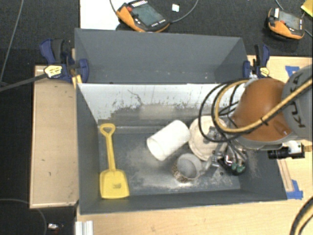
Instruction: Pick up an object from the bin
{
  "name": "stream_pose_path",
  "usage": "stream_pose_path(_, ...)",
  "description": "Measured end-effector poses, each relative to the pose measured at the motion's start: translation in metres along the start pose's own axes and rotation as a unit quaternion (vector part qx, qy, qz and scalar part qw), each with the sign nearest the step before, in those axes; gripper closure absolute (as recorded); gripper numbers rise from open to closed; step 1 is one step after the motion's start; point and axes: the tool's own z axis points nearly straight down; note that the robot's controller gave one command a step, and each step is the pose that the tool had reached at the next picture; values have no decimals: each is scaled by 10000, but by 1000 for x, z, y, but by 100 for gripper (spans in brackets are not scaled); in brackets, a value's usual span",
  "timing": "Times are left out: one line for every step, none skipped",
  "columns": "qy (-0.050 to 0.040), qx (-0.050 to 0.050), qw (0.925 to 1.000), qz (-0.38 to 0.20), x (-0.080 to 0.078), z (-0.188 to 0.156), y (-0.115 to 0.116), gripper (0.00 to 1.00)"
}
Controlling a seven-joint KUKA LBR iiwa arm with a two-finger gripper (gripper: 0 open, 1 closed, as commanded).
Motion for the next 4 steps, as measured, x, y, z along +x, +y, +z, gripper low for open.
stream_pose_path(174,102,9993,-313,-7,90,-64,0)
stream_pose_path(-17,-11,9992,398,-4,74,-15,0)
stream_pose_path(-16,3,9995,322,-5,75,-17,0)
stream_pose_path(-46,-3,9866,-1629,0,24,-2,0)
